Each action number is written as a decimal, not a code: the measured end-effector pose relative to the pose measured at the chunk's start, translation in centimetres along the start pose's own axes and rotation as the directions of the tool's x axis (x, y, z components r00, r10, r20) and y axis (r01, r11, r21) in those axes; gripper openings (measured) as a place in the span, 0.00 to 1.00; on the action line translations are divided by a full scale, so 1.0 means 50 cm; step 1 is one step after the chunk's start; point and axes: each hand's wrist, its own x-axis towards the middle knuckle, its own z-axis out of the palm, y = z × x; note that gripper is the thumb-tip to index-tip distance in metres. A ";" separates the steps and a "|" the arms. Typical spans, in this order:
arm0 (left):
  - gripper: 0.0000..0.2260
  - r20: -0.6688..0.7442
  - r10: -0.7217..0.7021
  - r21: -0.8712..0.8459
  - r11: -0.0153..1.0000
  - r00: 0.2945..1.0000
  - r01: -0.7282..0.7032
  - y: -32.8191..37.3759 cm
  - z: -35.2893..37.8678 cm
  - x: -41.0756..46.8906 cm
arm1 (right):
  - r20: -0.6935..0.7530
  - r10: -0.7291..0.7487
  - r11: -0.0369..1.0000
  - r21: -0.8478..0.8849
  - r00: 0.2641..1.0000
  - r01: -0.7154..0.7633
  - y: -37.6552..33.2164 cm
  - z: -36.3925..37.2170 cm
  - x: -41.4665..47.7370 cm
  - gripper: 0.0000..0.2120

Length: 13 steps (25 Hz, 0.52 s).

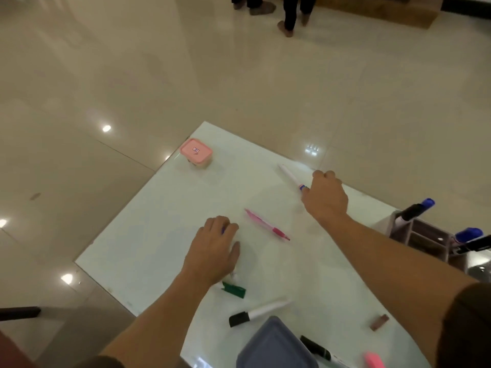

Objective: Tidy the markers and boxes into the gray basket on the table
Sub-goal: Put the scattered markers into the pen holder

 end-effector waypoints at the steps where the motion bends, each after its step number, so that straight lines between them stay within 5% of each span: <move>1: 0.15 -0.058 -0.118 -0.026 0.993 0.991 0.117 -0.001 0.002 0.001 | 0.047 0.007 0.999 -0.036 0.999 -0.005 0.008 0.006 0.012 0.18; 4: 0.19 0.020 -0.555 -0.026 0.831 0.832 0.556 0.016 0.000 0.014 | 0.120 -0.013 0.991 -0.127 0.993 0.028 0.023 0.026 0.022 0.12; 6: 0.16 0.143 -0.665 -0.071 0.732 0.733 0.677 0.026 -0.003 0.020 | 0.114 -0.025 0.989 -0.142 0.993 0.041 0.024 0.030 0.018 0.08; 10: 0.14 0.081 -0.529 -0.279 0.802 0.845 0.529 0.040 -0.023 0.051 | 0.028 0.002 0.979 0.205 1.000 -0.008 0.031 0.002 -0.014 0.07; 13: 0.13 -0.082 -0.282 -0.315 0.917 0.956 0.244 0.056 -0.077 0.093 | -0.060 -0.017 0.834 0.550 0.998 0.048 0.041 -0.053 -0.058 0.06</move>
